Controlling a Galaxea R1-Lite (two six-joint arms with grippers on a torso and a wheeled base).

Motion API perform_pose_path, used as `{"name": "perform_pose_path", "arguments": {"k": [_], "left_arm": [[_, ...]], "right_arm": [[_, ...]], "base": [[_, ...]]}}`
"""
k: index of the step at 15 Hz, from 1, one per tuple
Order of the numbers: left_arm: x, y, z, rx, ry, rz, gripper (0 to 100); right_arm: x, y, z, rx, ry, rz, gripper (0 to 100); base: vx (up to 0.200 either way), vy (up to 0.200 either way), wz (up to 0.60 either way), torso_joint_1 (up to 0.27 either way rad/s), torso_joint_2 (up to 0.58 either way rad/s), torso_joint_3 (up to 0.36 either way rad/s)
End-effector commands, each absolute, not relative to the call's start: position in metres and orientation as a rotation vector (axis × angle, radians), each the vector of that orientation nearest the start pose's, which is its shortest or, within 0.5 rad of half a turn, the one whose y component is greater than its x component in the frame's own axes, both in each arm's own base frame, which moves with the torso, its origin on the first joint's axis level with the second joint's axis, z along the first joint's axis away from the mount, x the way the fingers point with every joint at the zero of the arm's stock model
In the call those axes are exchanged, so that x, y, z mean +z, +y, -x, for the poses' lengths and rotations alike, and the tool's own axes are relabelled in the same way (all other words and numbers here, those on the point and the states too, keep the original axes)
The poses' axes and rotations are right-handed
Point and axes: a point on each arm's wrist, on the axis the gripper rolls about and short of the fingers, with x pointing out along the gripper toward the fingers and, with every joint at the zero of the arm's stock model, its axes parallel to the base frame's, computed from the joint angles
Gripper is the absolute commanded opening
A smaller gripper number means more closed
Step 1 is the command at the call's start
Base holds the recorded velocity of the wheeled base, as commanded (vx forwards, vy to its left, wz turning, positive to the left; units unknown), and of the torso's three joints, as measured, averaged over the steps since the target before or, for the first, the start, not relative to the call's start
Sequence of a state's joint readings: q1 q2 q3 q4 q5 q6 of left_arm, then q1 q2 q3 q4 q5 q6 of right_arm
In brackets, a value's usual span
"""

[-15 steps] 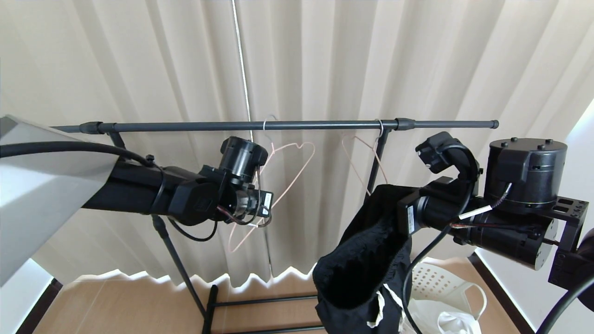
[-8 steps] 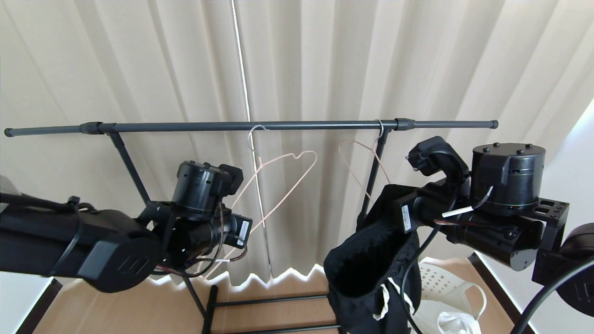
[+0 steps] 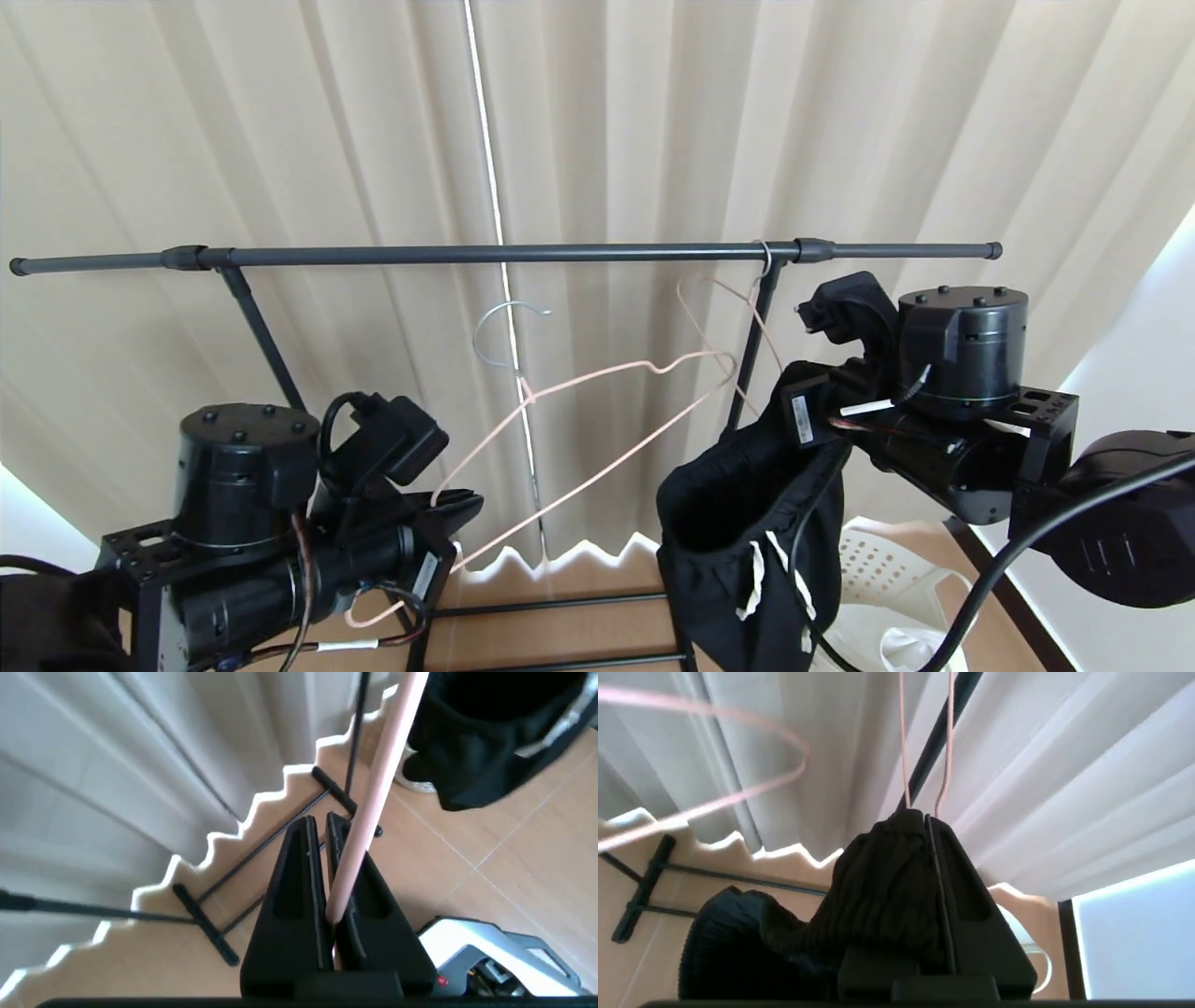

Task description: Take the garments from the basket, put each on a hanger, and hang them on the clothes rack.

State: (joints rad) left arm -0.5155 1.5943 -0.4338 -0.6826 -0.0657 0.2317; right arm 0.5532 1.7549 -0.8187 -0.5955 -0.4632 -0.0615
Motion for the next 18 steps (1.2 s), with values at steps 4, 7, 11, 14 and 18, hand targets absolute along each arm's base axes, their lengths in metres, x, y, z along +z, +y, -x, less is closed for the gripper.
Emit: {"name": "perform_pose_path", "arguments": {"k": [4,7,11,14,18], "left_arm": [[0.105,-0.103,-0.185,-0.661,0.423,-0.391,0],[0.103,-0.103,-0.182,-0.719,0.428,-0.376,0],[0.103,-0.105,-0.18,-0.746,0.424,-0.373,0],[0.102,-0.105,-0.179,-0.772,0.423,-0.377,0],[0.103,-0.106,-0.18,-0.776,0.419,-0.377,0]], "right_arm": [[0.165,0.16,-0.28,0.092,0.29,0.222,0],[0.166,0.161,-0.282,0.077,0.285,0.222,0],[0.166,0.162,-0.286,0.069,0.284,0.22,0],[0.166,0.162,-0.288,0.06,0.284,0.221,0],[0.161,0.161,-0.293,0.049,0.294,0.223,0]], "base": [[0.0,0.0,0.0,0.0,0.0,0.0],[0.0,0.0,0.0,0.0,0.0,0.0],[0.0,0.0,0.0,0.0,0.0,0.0],[0.0,0.0,0.0,0.0,0.0,0.0],[0.0,0.0,0.0,0.0,0.0,0.0]]}}
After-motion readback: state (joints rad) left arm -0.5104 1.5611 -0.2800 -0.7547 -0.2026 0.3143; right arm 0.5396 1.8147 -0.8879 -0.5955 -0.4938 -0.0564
